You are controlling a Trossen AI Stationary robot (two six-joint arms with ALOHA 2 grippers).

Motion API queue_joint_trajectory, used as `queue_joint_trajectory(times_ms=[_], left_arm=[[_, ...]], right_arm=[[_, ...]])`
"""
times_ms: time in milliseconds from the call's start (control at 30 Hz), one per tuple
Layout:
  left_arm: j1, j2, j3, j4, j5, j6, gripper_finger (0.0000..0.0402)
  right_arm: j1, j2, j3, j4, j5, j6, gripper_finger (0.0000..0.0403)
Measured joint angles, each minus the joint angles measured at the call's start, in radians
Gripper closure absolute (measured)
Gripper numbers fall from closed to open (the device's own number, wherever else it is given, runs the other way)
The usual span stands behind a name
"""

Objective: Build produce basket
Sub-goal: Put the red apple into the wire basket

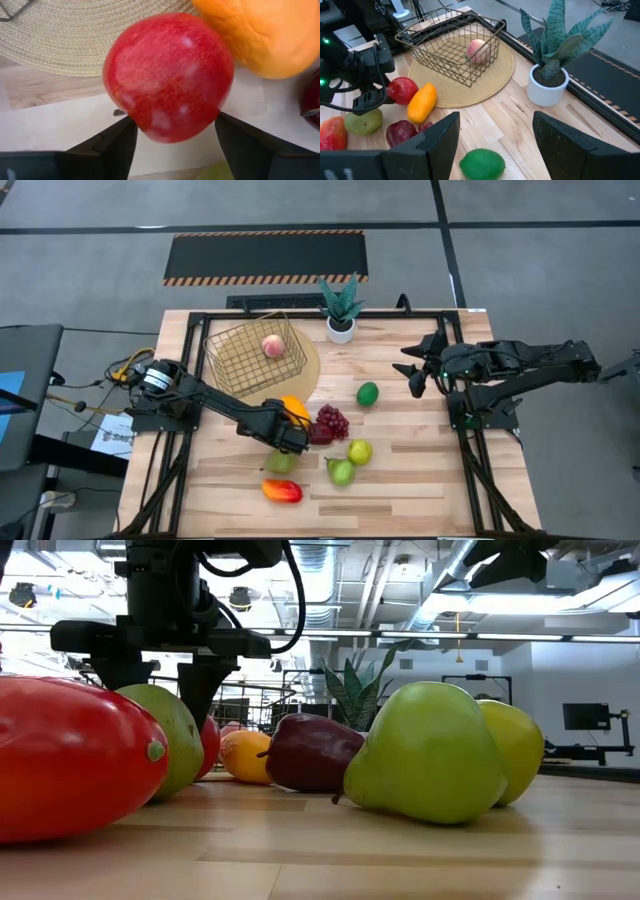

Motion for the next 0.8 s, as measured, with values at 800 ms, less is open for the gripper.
queue_joint_trajectory(times_ms=[800], left_arm=[[-0.001, -0.002, 0.002, 0.000, 0.167, 0.274, 0.0206]], right_arm=[[0.000, 0.000, 0.000, -0.027, 0.000, -0.001, 0.0129]])
